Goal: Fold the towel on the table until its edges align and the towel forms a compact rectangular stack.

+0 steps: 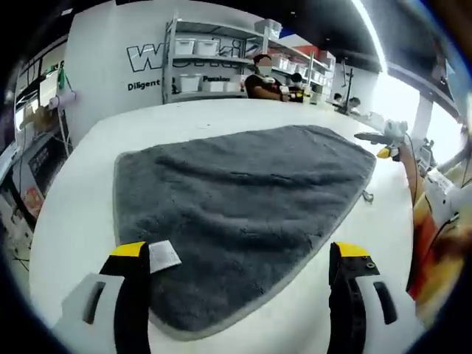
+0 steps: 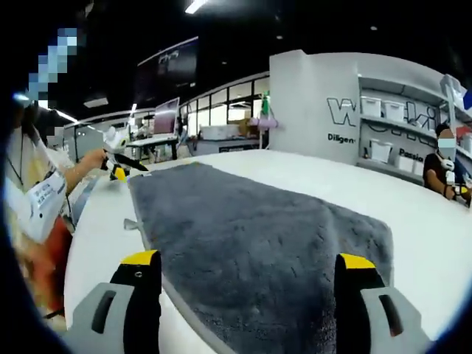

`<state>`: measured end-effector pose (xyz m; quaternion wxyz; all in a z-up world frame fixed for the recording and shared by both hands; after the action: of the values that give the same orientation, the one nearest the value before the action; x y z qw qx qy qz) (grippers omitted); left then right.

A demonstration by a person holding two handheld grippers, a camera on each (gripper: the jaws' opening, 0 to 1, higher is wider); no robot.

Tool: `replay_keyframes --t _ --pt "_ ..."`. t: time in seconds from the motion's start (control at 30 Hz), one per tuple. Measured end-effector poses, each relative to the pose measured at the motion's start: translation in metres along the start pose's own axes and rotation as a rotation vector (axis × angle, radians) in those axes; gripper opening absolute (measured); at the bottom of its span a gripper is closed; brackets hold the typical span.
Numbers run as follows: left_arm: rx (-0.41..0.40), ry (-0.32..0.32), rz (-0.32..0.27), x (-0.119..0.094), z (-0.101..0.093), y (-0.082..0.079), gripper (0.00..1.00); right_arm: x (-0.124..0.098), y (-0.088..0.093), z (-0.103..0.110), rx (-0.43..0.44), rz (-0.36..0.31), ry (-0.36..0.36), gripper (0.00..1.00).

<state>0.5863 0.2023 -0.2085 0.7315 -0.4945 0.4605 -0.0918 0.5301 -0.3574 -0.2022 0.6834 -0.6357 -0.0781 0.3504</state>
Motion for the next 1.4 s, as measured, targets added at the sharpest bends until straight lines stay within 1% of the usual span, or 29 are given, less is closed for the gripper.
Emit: replay_keyframes --t 0.1,0.17,0.2,0.27,0.3,0.33,0.4,0.43,0.5,0.53,0.57,0.67,0.73,0.87,1.03,1.13,1.2,1.23,1.33,1.4 --pt "0.001 0.024 0.022 -0.005 -0.011 0.006 0.99 -0.011 0.008 -0.002 -0.018 0.042 0.006 0.99" --pt "0.009 0.031 0.027 -0.006 -0.019 0.007 0.99 -0.015 0.01 -0.004 -0.013 0.052 0.019 0.99" --pt "0.012 0.031 0.024 -0.006 -0.021 0.006 0.99 -0.017 0.011 -0.005 -0.007 0.052 0.026 0.99" --pt "0.006 0.033 0.01 -0.006 -0.023 0.005 0.94 -0.021 0.013 -0.007 0.013 0.044 0.036 0.99" --pt "0.006 0.041 0.006 -0.006 -0.024 0.004 0.9 -0.022 0.013 -0.007 0.02 0.04 0.039 0.99" --pt "0.002 0.05 0.006 -0.005 -0.025 0.004 0.9 -0.023 0.014 -0.007 0.024 0.036 0.041 0.99" --pt "-0.01 0.069 0.023 -0.003 -0.027 0.006 0.9 -0.025 0.014 -0.007 0.029 0.03 0.041 0.99" --pt "-0.002 0.08 0.038 -0.001 -0.028 0.008 0.9 -0.026 0.014 -0.006 0.03 0.029 0.041 0.99" --pt "0.015 0.079 0.076 0.001 -0.027 0.013 0.89 -0.027 0.014 -0.006 0.031 0.03 0.044 0.99" --pt "0.028 0.074 0.068 0.0 -0.025 0.013 0.88 -0.027 0.014 -0.006 0.029 0.032 0.046 0.99" --pt "0.026 0.075 0.071 -0.001 -0.023 0.014 0.87 -0.028 0.015 -0.006 0.025 0.036 0.049 0.99" --pt "0.026 0.084 0.072 -0.001 -0.024 0.013 0.87 -0.03 0.014 -0.005 0.011 0.048 0.053 0.99" --pt "0.044 0.089 0.076 -0.001 -0.025 0.015 0.87 -0.032 0.014 -0.003 -0.003 0.059 0.053 0.99" --pt "0.07 0.091 0.078 -0.004 -0.022 0.017 0.85 -0.04 0.015 -0.006 -0.043 0.105 0.058 0.98" --pt "0.088 0.088 0.09 -0.009 -0.016 0.02 0.81 -0.058 0.017 -0.014 -0.051 0.14 0.046 0.89" --pt "0.082 0.089 0.099 -0.012 -0.015 0.02 0.79 -0.072 0.019 -0.021 -0.063 0.162 0.038 0.81" --pt "0.086 0.091 0.104 -0.013 -0.014 0.02 0.78 -0.078 0.025 -0.027 -0.061 0.212 0.022 0.74" --pt "0.089 0.092 0.105 -0.013 -0.014 0.021 0.78 -0.078 0.029 -0.028 -0.05 0.237 0.016 0.71" --pt "0.095 0.086 0.108 -0.013 -0.013 0.021 0.76 -0.077 0.038 -0.036 0.002 0.27 0.01 0.6" --pt "0.105 0.081 0.11 -0.013 -0.012 0.022 0.75 -0.075 0.043 -0.041 0.034 0.29 0.014 0.51"
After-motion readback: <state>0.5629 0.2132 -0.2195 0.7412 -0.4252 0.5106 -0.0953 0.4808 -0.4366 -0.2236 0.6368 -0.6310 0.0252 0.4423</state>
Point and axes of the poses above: the point that each gripper's makers call its tool centre point, and the gripper's own axes: x roughly forward along the fingers, z roughly to its left, y roughly out of its underside, the point moved 8 cm from there along -x, roughly backward along the fingers, and after that the axes turned 12 degrees about x, right-handed, at the moved point
